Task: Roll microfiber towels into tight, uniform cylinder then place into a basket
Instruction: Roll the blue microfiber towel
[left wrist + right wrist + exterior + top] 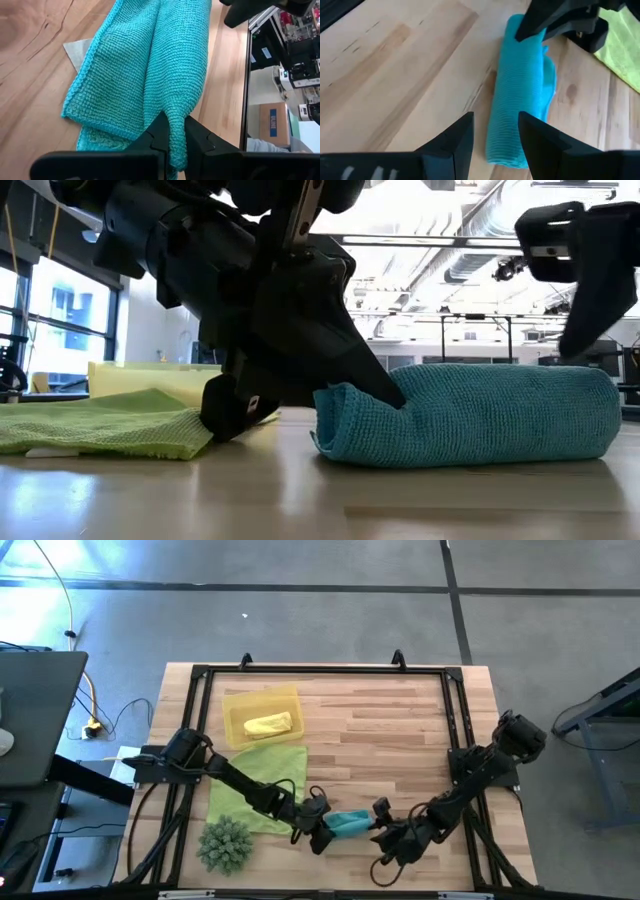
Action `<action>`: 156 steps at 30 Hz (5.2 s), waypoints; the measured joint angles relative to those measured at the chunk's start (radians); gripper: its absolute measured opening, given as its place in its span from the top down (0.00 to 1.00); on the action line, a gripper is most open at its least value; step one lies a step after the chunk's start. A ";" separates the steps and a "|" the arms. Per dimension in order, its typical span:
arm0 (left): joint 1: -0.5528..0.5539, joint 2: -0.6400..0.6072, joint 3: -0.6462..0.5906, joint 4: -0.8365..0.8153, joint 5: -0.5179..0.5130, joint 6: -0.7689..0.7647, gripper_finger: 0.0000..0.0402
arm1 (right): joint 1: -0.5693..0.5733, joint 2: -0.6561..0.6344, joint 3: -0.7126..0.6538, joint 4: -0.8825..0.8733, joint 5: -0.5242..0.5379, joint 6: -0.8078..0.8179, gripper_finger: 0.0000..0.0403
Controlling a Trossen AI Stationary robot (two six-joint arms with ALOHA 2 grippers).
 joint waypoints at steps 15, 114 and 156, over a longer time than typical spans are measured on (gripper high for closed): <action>-0.001 0.000 0.000 -0.002 0.000 0.008 0.96 | -0.065 0.054 0.015 -0.034 -0.085 0.046 0.53; -0.190 -0.092 0.212 -0.411 -0.518 0.830 0.60 | -0.175 0.142 0.051 -0.084 -0.373 0.551 1.00; -0.040 0.027 0.219 -0.444 -0.075 0.317 0.98 | -0.156 0.030 0.042 -0.191 -0.296 0.447 0.67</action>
